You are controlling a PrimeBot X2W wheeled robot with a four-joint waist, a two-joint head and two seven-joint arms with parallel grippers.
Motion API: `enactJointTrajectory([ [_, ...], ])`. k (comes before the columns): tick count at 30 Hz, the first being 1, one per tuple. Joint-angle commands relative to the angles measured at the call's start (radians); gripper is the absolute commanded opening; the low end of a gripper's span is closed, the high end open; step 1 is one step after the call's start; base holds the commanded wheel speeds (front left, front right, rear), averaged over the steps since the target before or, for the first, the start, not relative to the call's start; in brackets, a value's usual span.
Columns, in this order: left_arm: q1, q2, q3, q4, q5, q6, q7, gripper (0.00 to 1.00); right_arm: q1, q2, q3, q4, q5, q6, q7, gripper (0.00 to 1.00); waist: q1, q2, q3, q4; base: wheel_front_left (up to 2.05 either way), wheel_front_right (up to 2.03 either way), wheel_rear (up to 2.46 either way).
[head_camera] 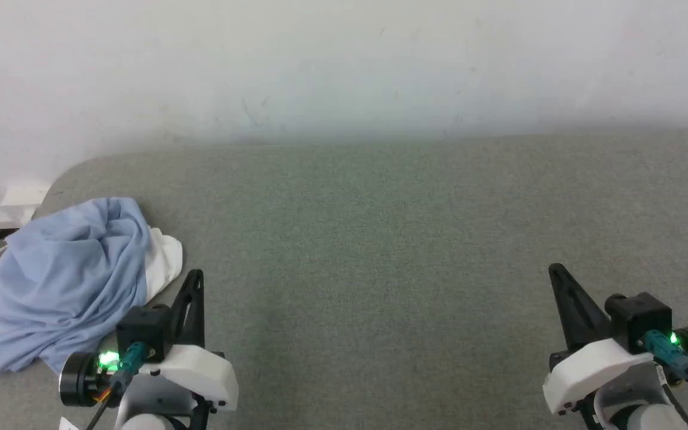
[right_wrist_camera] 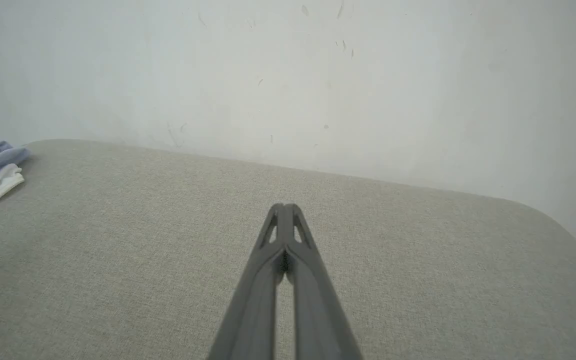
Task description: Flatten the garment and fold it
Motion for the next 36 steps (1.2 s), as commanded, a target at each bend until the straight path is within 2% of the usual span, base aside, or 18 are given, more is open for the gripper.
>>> enactJointTrajectory([
  [1, 0.006, -0.002, 0.004, -0.004, 0.006, 0.007, 0.000, 0.00, -0.014, 0.003, 0.000, -0.005, -0.005, -0.002, 0.001, 0.00, 0.0000, 0.0001, 0.000, 0.000, 0.00, 0.00, 0.00],
  [20, 0.006, -0.002, 0.004, -0.004, 0.006, 0.007, 0.000, 0.00, -0.014, 0.003, 0.000, -0.005, -0.005, -0.002, 0.001, 0.00, 0.0000, 0.0001, 0.000, 0.000, 0.00, 0.00, 0.00],
  [21, 0.000, 0.000, 0.000, 0.000, 0.000, 0.000, 0.000, 1.00, 0.000, 0.000, 0.000, 0.000, 0.000, 0.000, 0.000, 1.00, 0.0000, 0.0000, 0.000, 0.000, 0.00, 0.00, 0.00],
  [36, -0.014, 0.000, -0.018, 0.025, -0.011, 0.017, -0.023, 1.00, -0.008, 0.000, -0.003, 0.010, 0.003, 0.000, -0.016, 1.00, 0.0000, 0.0000, 0.002, 0.011, 0.00, 0.00, 0.00],
])
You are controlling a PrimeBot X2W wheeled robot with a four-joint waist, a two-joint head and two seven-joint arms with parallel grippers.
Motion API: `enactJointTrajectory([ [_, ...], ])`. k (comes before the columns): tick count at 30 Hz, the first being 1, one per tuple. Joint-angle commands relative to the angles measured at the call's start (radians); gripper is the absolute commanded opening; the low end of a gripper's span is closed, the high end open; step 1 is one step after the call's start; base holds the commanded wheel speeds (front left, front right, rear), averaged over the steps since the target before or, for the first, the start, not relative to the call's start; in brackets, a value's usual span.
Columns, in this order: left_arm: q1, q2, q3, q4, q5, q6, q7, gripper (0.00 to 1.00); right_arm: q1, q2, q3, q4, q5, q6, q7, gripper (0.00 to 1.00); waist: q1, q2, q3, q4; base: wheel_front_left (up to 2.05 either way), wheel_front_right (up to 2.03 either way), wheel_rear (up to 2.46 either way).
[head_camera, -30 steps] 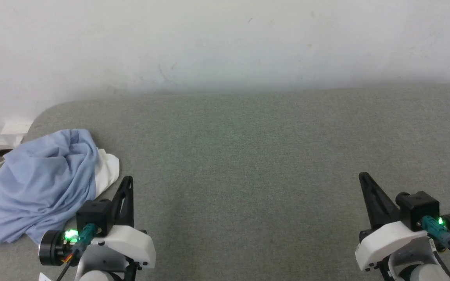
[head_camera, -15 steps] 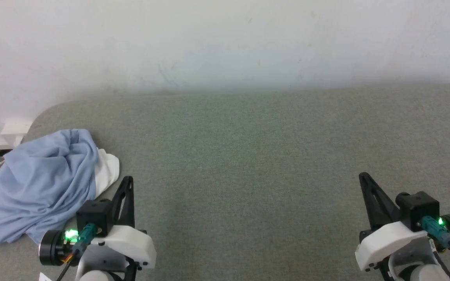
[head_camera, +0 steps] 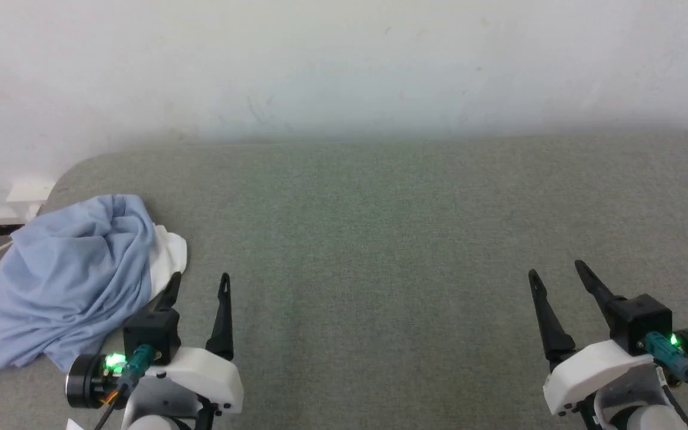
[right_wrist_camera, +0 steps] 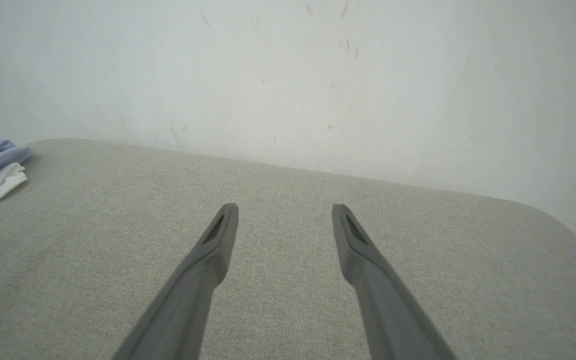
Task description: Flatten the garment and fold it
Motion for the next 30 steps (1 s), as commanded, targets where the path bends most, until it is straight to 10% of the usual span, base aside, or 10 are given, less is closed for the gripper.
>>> enactJointTrajectory([
  [1, -0.015, 0.000, -0.005, 0.007, -0.009, 0.010, -0.010, 1.00, -0.010, 0.000, -0.002, 0.003, 0.003, 0.000, -0.008, 1.00, 0.0000, 0.0000, 0.001, 0.004, 0.00, 0.00, 0.00],
  [30, -0.016, 0.016, -0.011, 0.036, -0.053, 0.068, -0.071, 1.00, -0.039, 0.001, 0.029, 0.014, 0.005, -0.001, -0.040, 1.00, 0.0000, 0.0000, 0.011, 0.166, 0.00, 0.00, 0.00],
])
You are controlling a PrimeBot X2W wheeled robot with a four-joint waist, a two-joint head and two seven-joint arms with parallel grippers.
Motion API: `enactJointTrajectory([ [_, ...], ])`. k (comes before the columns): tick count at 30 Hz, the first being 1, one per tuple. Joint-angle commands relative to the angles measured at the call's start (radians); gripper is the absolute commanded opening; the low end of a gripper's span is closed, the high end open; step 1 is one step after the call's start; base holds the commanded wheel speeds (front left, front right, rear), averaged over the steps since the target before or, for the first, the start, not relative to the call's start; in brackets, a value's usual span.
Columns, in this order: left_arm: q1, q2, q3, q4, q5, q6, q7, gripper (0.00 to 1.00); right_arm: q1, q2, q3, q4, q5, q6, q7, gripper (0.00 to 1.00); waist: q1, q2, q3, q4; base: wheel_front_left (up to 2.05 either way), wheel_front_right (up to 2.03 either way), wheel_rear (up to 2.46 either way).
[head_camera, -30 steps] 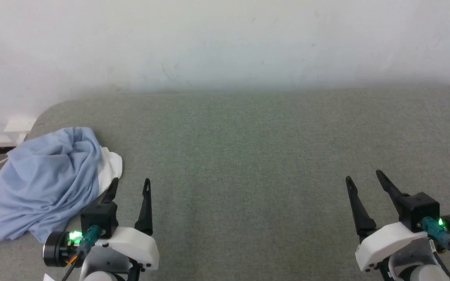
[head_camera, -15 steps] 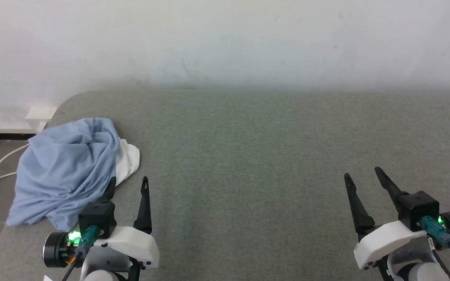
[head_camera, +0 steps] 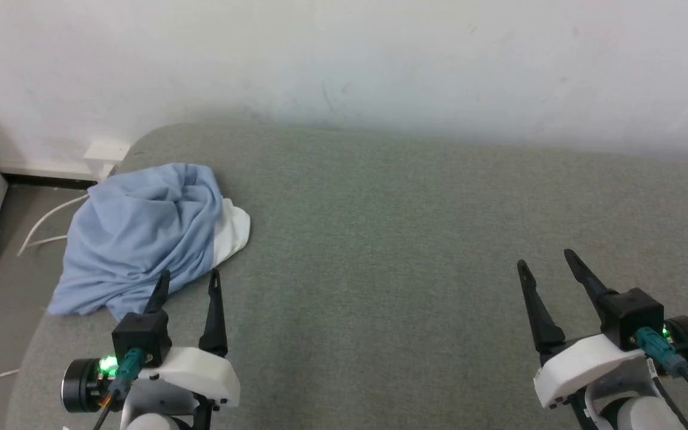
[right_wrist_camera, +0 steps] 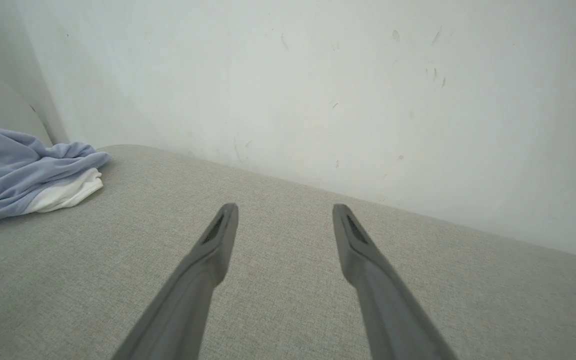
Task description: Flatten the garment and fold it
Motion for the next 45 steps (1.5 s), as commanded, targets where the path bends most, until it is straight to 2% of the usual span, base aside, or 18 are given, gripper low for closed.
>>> enactJointTrajectory([
  [1, -0.004, 0.008, -0.001, 0.005, -0.008, 0.009, -0.010, 1.00, -0.014, 0.001, 0.003, 0.004, 0.004, -0.001, -0.007, 1.00, 0.0000, 0.0001, 0.002, 0.014, 0.00, 0.00, 0.00],
  [45, -0.002, 0.037, -0.026, 0.049, -0.080, 0.101, -0.100, 1.00, -0.052, 0.003, 0.047, 0.027, 0.018, -0.001, -0.046, 1.00, 0.0000, 0.0001, 0.013, 0.205, 0.00, 0.00, 0.00],
])
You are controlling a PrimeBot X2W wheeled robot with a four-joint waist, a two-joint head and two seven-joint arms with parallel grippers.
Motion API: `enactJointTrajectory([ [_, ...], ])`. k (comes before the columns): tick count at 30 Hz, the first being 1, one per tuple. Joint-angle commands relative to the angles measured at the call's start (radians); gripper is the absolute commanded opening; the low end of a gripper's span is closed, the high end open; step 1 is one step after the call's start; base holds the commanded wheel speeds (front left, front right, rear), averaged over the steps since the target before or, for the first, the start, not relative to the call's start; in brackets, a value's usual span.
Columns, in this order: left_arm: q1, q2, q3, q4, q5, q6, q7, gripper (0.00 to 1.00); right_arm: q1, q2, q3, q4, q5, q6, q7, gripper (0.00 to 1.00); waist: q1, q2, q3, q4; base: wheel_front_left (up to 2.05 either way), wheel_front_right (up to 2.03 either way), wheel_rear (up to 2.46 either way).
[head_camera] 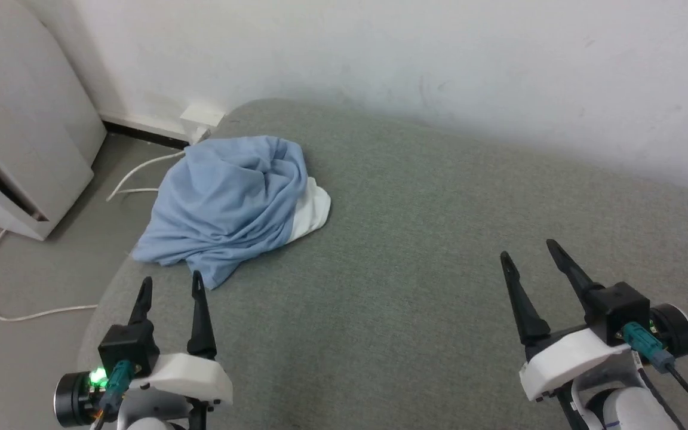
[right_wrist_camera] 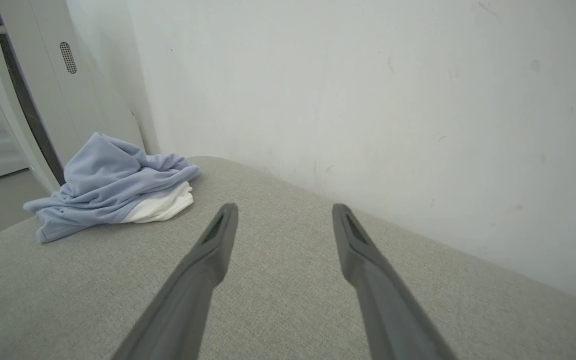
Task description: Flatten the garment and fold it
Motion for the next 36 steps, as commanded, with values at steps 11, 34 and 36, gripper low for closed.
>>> enactJointTrajectory([
  [11, -0.001, 0.016, -0.009, 0.012, -0.028, 0.033, -0.032, 1.00, -0.030, 0.002, 0.012, 0.005, 0.007, -0.002, -0.018, 1.00, 0.0000, 0.0000, 0.004, 0.050, 0.00, 0.00, 0.00],
  [34, -0.093, 0.044, -0.019, 0.059, -0.135, 0.028, -0.044, 1.00, -0.078, 0.003, 0.032, -0.004, 0.003, -0.002, -0.020, 1.00, 0.0000, 0.0001, 0.089, 0.077, 0.00, 0.00, 0.00],
  [36, -0.164, 0.053, -0.023, 0.086, -0.158, 0.006, -0.018, 1.00, -0.091, 0.003, 0.036, -0.015, -0.005, -0.002, -0.012, 1.00, 0.0000, 0.0001, 0.128, 0.062, 0.00, 0.00, 0.00],
])
